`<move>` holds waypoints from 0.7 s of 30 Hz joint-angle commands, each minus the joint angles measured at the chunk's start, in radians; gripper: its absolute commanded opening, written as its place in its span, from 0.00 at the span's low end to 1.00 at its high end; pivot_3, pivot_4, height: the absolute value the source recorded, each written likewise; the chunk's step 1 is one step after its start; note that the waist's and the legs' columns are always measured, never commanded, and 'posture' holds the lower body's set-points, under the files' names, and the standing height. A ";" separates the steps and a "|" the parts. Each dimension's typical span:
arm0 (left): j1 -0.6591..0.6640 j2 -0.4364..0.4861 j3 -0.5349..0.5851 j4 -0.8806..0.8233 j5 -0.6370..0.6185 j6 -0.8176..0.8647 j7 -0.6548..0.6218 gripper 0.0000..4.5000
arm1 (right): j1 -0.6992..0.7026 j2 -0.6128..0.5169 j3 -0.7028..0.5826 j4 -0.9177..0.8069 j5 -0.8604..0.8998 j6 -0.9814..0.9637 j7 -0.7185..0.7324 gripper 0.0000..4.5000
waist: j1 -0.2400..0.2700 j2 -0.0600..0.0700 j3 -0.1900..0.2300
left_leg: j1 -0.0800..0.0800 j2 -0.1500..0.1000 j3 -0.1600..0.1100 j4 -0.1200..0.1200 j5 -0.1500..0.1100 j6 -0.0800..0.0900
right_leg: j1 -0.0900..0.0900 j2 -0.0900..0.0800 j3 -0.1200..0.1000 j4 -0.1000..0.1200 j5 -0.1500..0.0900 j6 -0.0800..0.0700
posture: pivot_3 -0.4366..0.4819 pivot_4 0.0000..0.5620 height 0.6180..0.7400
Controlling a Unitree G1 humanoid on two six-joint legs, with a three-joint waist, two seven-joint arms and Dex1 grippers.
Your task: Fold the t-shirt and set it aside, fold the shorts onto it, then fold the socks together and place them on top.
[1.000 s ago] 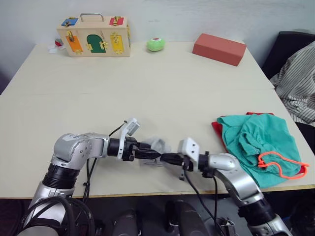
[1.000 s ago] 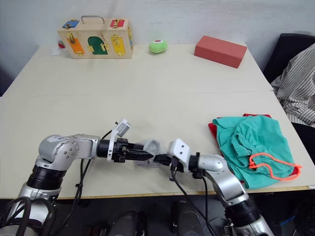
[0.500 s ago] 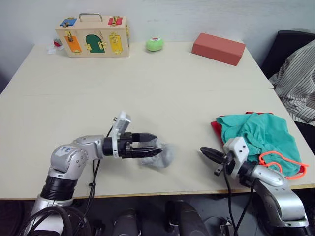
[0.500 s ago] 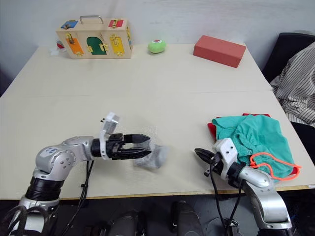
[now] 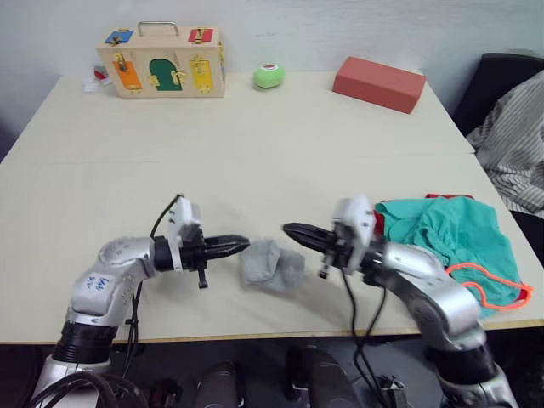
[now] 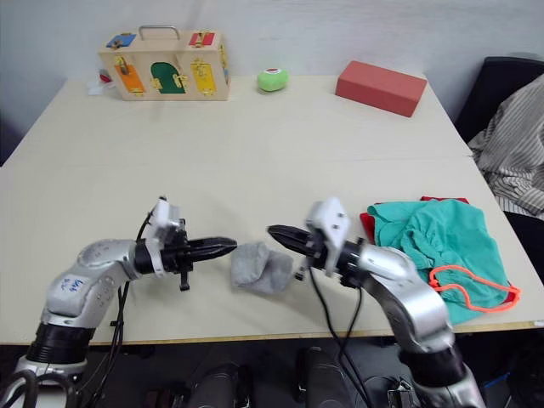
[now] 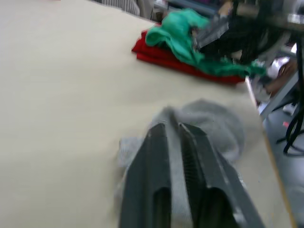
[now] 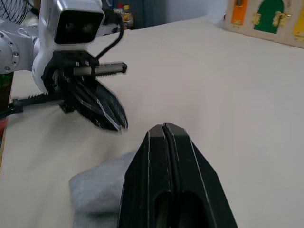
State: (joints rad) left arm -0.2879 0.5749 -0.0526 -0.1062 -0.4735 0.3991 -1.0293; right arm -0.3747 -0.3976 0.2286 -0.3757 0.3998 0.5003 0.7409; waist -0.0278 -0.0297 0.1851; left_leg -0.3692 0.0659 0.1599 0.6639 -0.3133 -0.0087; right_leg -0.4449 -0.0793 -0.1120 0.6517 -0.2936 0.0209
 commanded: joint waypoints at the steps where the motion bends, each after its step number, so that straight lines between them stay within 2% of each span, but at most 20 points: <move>1: 0.008 -0.005 -0.049 -0.017 0.062 -0.068 -0.009 0.00 | -0.019 -0.013 0.089 0.042 -0.066 -0.054 0.059 0.00 | 0.003 0.000 0.000 | 0.000 0.000 0.000 0.000 0.000 0.000 | 0.000 0.000 -0.001 0.000 0.000 0.000 | 0.48 0.27 1.00; 6: 0.008 -0.027 -0.093 0.029 0.134 -0.095 0.030 0.00 | -0.018 -0.025 0.152 0.083 -0.121 -0.050 0.081 0.00 | 0.002 0.000 0.000 | -0.002 0.000 0.000 0.000 -0.001 0.002 | 0.000 -0.001 -0.001 -0.002 0.000 0.000 | 0.48 0.27 1.00; 16: 0.024 -0.064 -0.092 0.077 0.171 -0.128 0.056 0.00 | 0.127 -0.055 0.055 0.241 -0.171 -0.194 0.053 0.00 | 0.002 0.000 0.000 | 0.000 0.000 -0.001 0.001 -0.001 0.002 | 0.001 -0.001 -0.001 -0.001 0.000 0.001 | 0.48 0.27 1.00; 21: 0.023 -0.069 -0.089 0.079 0.167 -0.135 0.055 0.00 | 0.167 -0.056 0.027 0.320 -0.158 -0.314 0.098 0.00 | 0.002 -0.001 -0.001 | 0.002 0.000 -0.001 0.001 -0.001 0.002 | 0.003 -0.001 -0.001 0.000 0.001 0.001 | 0.48 0.27 1.00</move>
State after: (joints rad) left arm -0.2730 0.5071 -0.1411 -0.0283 -0.3134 0.2696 -0.9762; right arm -0.2337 -0.4442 0.2794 -0.1060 0.2472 0.1920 0.8333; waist -0.0259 -0.0305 0.1844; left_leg -0.3670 0.0658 0.1591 0.6646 -0.3141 -0.0066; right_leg -0.4420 -0.0801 -0.1133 0.6514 -0.2928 0.0222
